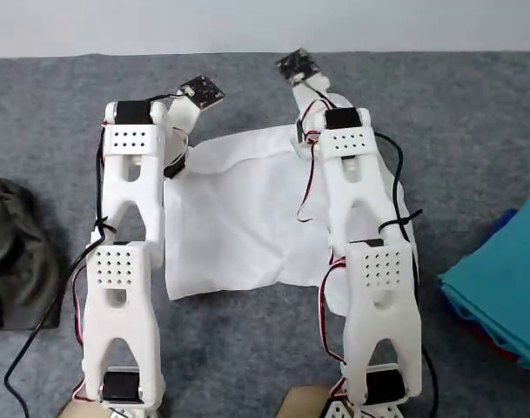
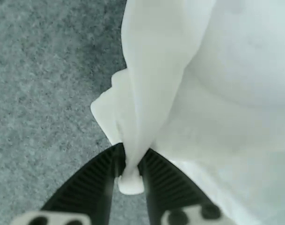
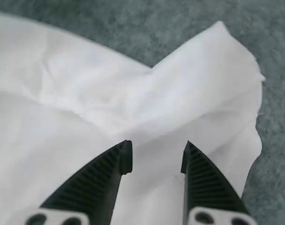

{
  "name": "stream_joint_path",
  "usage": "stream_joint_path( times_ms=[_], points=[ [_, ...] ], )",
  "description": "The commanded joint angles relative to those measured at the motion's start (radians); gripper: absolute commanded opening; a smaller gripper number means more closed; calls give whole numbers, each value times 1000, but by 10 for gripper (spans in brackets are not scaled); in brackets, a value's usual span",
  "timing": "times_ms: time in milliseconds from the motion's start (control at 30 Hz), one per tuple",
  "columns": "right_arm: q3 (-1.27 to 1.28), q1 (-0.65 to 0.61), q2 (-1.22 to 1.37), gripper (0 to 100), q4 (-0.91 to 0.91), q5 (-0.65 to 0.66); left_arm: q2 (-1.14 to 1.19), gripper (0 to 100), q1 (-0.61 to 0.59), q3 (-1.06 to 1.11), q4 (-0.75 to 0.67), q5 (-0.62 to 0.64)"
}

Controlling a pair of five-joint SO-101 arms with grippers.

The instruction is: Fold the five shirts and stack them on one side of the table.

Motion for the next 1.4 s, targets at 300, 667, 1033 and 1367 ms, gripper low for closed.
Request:
stream_joint_path(
  times_ms=[300, 667, 1033, 1367],
  points=[
    [-114, 28, -13, 182, 119, 520, -18, 4, 6, -33, 11, 11],
    [-115, -53, 16, 181, 53, 582, -17, 4, 0, -33, 11, 11],
    [-117, -54, 104, 180, -82, 582, -17, 4, -2, -31, 12, 11],
    [-110, -16, 107, 125, -150, 603, -17, 4, 3, -31, 12, 11]
  ],
)
